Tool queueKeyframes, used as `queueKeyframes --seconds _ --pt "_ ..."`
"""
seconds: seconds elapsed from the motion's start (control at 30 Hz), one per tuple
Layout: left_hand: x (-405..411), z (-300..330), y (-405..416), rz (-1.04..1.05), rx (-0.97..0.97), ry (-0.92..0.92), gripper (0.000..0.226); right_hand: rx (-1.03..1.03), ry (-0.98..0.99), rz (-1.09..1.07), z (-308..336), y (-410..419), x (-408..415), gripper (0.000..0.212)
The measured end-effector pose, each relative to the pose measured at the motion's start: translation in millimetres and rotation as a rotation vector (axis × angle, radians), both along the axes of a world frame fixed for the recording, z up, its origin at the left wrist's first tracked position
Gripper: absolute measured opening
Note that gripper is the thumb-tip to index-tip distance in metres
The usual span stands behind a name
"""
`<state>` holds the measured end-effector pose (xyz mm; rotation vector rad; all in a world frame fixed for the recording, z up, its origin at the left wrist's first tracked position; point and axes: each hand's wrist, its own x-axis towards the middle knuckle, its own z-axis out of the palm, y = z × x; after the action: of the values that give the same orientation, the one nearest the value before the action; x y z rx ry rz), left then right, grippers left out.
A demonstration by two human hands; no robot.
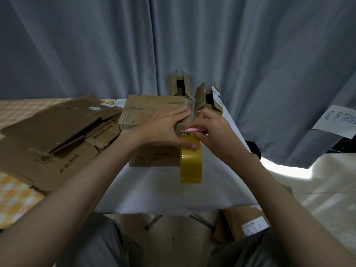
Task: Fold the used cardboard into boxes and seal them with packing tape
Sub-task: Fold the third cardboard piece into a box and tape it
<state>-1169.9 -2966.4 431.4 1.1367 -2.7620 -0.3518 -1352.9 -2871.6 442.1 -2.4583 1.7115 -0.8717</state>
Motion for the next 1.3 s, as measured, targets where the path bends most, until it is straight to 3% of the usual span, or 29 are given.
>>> queueKeyframes --seconds 0.53,0.67,0.8,0.9,0.97,1.0,1.1,1.17,1.3 --pt "-6.9 -4.8 -4.2 -0.009 -0.096 -0.052 0.136 -0.047 -0.104 -0.130 -15.2 -2.9 -22.2 0.020" --pt "-2.2 -8.0 -6.3 -0.008 -0.170 -0.087 0.136 -0.004 -0.284 -0.353 -53.7 -0.1 -50.6 0.015" --pt "-5.1 -9.1 -7.8 0.003 -0.206 -0.092 0.134 0.319 -0.436 -0.601 -115.9 12.9 -49.9 0.020" --pt "-5.0 -10.7 -9.3 0.008 -0.217 -0.084 0.135 0.225 -0.489 -0.631 -123.1 13.7 -42.0 0.030" --pt "-5.8 -13.5 -9.3 0.009 -0.226 -0.082 0.135 0.131 -0.541 -0.607 -107.7 11.5 -38.9 0.015" --pt "-6.4 -14.8 -9.1 0.011 -0.233 -0.084 0.135 0.195 -0.655 -0.552 -97.9 11.3 -35.7 0.016" --pt "-6.4 -15.9 -10.0 0.019 -0.240 -0.082 0.134 0.642 -0.960 -0.314 -72.0 20.8 -18.8 0.054" --pt "-5.7 -14.8 -9.3 0.012 -0.211 -0.077 0.132 0.780 -1.063 -0.212 -71.1 25.0 -12.5 0.066" --pt "-6.9 -6.0 -8.6 0.024 -0.103 0.038 0.108 0.742 -1.221 -0.156 -75.9 29.3 -11.3 0.046"
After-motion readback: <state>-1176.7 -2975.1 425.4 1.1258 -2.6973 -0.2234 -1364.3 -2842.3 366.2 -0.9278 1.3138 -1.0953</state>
